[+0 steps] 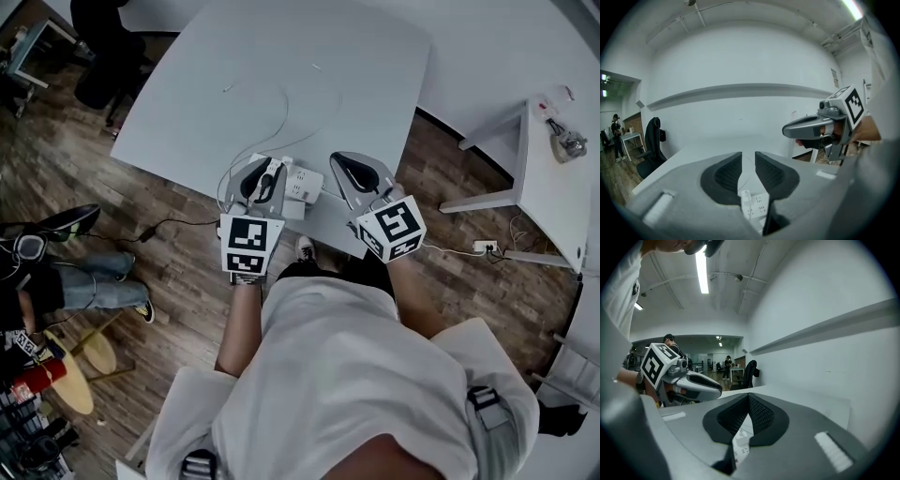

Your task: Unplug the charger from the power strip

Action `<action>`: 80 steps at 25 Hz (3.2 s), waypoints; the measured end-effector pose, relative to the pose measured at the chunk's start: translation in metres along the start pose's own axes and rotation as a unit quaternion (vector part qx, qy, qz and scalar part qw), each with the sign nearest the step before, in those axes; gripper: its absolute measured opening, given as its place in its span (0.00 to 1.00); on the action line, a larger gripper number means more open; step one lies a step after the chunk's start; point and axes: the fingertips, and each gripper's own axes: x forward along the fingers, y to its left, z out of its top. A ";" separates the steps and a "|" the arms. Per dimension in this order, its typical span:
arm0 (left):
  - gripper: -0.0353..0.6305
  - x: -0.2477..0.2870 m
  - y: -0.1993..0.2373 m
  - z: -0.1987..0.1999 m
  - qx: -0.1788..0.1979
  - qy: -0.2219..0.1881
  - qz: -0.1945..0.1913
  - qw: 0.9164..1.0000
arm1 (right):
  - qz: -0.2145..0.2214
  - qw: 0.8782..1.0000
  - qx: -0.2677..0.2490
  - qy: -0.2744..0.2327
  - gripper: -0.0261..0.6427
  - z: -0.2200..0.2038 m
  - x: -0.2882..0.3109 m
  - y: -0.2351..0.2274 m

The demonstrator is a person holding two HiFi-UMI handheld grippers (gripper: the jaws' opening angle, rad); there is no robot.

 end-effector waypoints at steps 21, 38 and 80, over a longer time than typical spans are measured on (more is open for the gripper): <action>0.30 0.079 0.004 -0.115 -0.054 0.129 -0.028 0.990 | 0.038 0.991 0.043 0.123 0.04 -0.115 0.068 -0.019; 0.32 0.116 -0.001 -0.184 -0.070 0.209 -0.027 0.975 | 0.062 0.969 0.082 0.227 0.04 -0.232 0.087 -0.010; 0.26 0.128 0.007 -0.200 -0.117 0.206 -0.027 0.971 | 0.034 0.962 0.078 0.260 0.04 -0.276 0.085 -0.010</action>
